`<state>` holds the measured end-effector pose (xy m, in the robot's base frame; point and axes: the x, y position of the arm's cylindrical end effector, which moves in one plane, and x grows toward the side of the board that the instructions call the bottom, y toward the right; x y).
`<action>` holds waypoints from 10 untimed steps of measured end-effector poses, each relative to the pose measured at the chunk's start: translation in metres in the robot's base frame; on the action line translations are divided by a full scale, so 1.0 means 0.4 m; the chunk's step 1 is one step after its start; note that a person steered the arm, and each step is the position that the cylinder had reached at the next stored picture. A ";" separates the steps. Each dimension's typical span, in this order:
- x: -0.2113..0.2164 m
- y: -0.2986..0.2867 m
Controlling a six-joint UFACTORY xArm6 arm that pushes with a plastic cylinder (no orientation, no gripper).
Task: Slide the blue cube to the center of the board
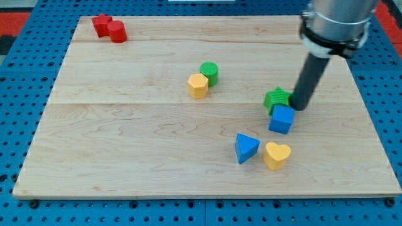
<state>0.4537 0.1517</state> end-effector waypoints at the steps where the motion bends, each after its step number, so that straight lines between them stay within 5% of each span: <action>1: 0.000 -0.080; 4: -0.048 -0.285; 7: 0.009 0.050; 9: 0.195 0.052; 10: 0.156 0.034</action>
<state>0.5163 0.1655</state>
